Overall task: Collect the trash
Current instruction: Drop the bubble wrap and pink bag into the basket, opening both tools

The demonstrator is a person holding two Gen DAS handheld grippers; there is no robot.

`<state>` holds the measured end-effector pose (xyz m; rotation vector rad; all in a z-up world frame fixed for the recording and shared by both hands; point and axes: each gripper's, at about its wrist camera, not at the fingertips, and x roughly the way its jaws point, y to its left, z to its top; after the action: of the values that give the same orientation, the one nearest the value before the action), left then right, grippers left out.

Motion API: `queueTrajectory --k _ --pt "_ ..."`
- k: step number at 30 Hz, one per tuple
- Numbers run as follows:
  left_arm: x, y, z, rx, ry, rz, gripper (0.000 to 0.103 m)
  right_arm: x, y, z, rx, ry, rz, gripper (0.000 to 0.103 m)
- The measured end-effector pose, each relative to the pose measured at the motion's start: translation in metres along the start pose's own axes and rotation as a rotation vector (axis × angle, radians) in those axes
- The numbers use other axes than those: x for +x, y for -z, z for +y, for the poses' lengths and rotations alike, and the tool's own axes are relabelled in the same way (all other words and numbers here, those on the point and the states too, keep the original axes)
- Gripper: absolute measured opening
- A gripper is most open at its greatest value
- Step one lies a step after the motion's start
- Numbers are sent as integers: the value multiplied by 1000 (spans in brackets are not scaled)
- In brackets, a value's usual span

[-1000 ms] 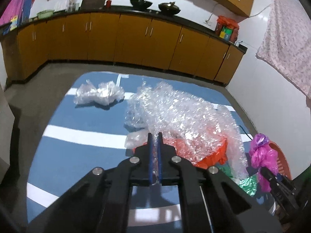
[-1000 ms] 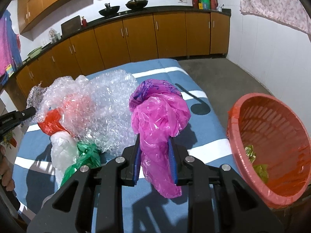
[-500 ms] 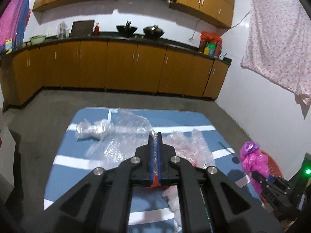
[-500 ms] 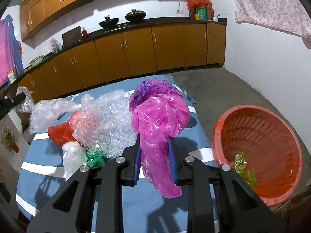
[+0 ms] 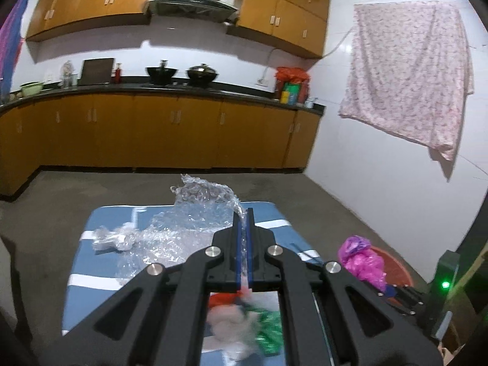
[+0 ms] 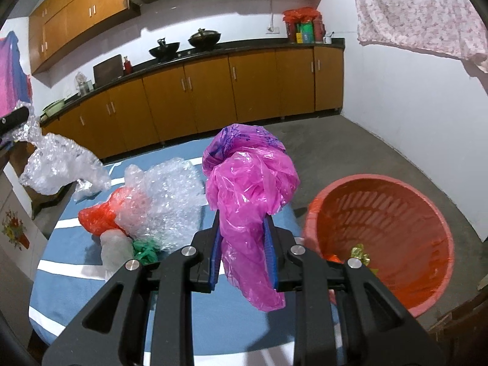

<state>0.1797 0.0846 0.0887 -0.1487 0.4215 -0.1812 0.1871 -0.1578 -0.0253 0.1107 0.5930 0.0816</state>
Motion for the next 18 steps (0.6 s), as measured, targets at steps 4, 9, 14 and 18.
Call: queueTrajectory --k 4,9,14,18 --pt "6 -1 -30 28 73 7 4 -11 -2 -20 17 43 -14 25" --pt "18 6 -77 65 170 13 4 -29 -4 -55 50 119 -36 25" --pt "43 22 -129 97 271 53 4 -48 -6 -99 101 205 -53 25" --pt "67 34 -163 117 333 93 4 -56 -6 -126 139 245 -58 25"
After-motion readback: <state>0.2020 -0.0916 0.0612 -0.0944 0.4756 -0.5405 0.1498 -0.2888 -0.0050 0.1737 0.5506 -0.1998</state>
